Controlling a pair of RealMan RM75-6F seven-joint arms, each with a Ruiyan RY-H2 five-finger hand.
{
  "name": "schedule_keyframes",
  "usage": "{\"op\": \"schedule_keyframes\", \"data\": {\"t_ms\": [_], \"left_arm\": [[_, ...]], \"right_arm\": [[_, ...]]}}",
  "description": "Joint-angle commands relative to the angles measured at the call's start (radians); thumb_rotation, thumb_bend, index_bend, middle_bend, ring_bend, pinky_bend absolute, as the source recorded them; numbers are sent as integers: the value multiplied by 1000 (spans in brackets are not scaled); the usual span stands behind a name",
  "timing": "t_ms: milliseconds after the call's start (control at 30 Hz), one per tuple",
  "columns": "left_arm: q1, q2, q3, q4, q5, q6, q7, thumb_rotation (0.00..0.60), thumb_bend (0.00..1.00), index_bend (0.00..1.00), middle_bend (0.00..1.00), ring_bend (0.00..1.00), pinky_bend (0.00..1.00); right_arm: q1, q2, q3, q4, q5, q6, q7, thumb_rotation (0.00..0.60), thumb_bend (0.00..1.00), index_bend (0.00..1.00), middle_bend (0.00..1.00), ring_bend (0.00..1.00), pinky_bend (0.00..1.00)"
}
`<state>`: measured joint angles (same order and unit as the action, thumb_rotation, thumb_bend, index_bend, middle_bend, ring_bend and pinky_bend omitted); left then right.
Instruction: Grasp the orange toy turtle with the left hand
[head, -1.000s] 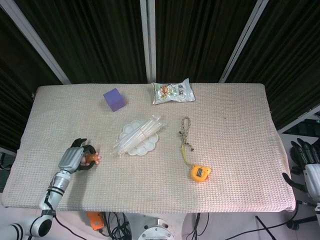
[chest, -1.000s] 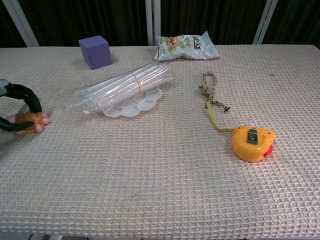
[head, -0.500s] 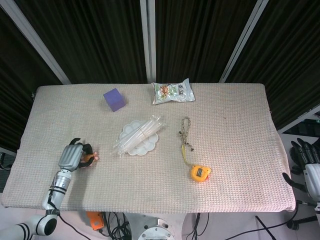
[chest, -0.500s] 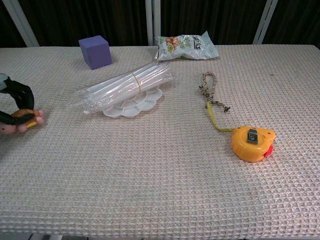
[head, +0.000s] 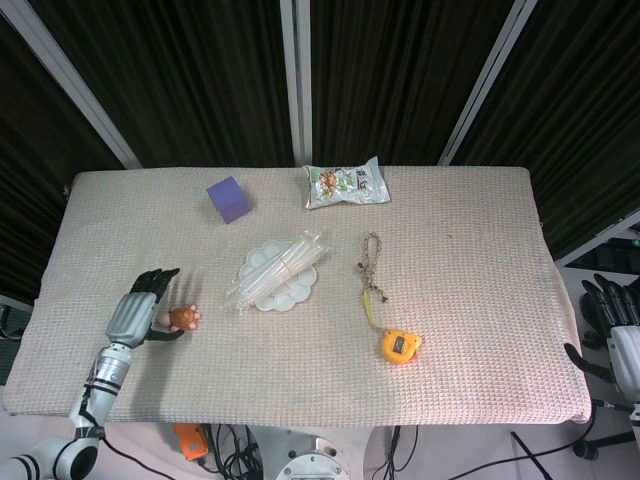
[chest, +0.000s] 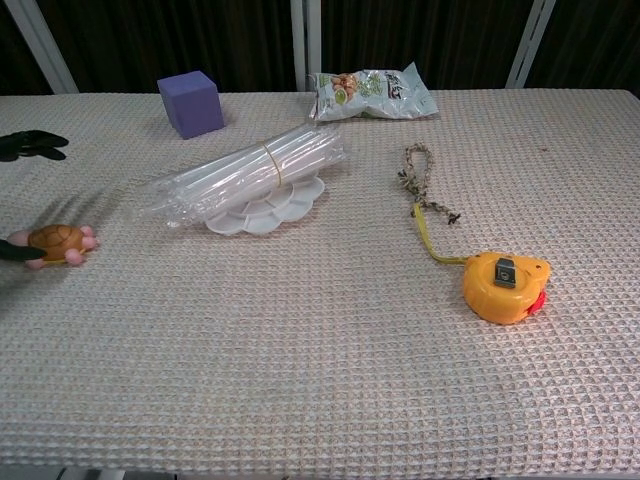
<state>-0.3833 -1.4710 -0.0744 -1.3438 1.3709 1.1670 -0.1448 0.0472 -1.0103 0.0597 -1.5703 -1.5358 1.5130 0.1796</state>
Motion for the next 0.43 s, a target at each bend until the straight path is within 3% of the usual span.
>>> {"op": "schedule_keyframes", "data": {"t_ms": [33,133,267,433], "left_arm": [[32,43,10,-50,23,53,24,600,38,55,68,0,0],[77,79,26,-66,69,161,97,600,39,55,68,0,0],[164,113,81,-21,159,334,285,600,58,59,68,0,0],[251,172,115,-38,158,415,273,600,54,67,69,0,0]], "right_arm": [[2,3,3,-8,-2,3,4,600,171,0,0,0,0],[2,0,1,-11,-2,0,9,600,170,0,0,0,0],[5,-15,4,0,11,-9,13,600,170,0,0,0,0],[20,-35,2,9,14,-37,-2,600,170,0,0,0,0]]}}
